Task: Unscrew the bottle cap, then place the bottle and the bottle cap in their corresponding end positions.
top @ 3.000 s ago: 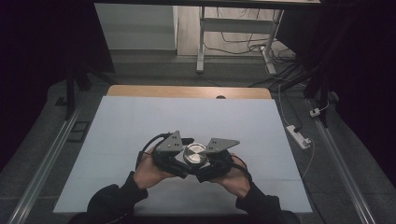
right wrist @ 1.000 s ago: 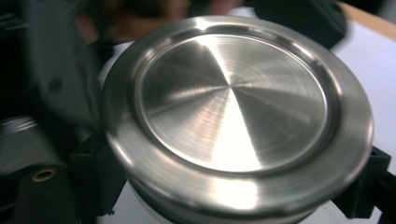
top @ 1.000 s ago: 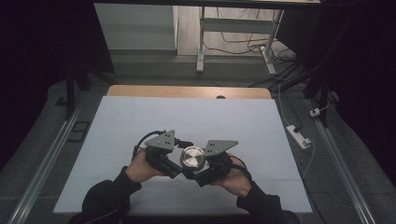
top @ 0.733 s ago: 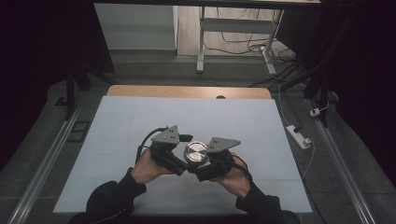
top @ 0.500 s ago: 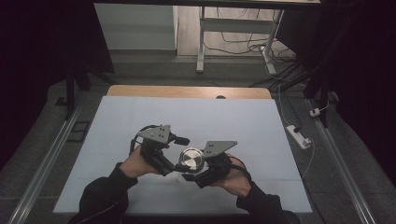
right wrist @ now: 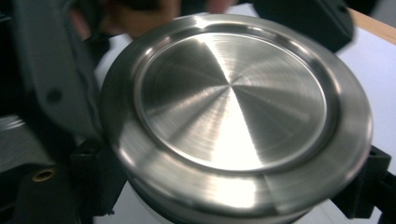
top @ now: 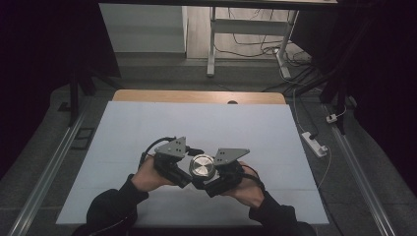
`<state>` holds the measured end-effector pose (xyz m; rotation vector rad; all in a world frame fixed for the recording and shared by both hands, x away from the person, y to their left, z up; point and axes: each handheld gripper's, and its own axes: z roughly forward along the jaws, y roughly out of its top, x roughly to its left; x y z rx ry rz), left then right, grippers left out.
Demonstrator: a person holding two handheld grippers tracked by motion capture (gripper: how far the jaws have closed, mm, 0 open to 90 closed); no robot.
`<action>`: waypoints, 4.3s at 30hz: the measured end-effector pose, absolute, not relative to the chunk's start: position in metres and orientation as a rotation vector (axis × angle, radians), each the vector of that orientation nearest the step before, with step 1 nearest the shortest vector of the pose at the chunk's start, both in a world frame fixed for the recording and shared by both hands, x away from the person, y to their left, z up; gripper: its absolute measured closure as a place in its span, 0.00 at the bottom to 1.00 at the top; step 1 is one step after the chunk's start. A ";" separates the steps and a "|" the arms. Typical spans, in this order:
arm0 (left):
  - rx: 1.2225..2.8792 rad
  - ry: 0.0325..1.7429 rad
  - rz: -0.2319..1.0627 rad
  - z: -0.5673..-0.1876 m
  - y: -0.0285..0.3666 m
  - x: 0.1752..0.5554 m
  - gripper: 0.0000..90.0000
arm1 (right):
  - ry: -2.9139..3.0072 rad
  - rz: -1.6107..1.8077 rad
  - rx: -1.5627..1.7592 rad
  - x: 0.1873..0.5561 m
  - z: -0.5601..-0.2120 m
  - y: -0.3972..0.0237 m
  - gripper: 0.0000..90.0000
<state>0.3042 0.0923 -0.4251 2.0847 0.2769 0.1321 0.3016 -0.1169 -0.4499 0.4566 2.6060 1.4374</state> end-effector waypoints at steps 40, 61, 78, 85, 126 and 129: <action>2.059 0.186 0.037 -0.422 0.106 0.309 0.23 | 2.620 1.485 0.413 0.301 -0.448 -0.117 0.16; 2.104 0.031 -0.080 -0.415 0.115 0.311 0.13 | 2.688 1.538 0.282 0.294 -0.447 -0.112 0.16; 2.049 0.302 0.108 -0.417 0.094 0.305 0.23 | 2.589 1.456 0.476 0.301 -0.451 -0.117 0.16; 2.007 0.342 0.132 -0.409 0.099 0.303 0.23 | 2.566 1.446 0.515 0.304 -0.452 -0.119 0.16; 2.053 0.329 0.167 -0.431 0.108 0.281 0.23 | 2.420 1.430 0.667 0.357 -0.451 -0.138 0.16; 2.071 0.323 0.171 -0.442 0.106 0.279 0.23 | 2.407 1.429 0.677 0.363 -0.452 -0.135 0.16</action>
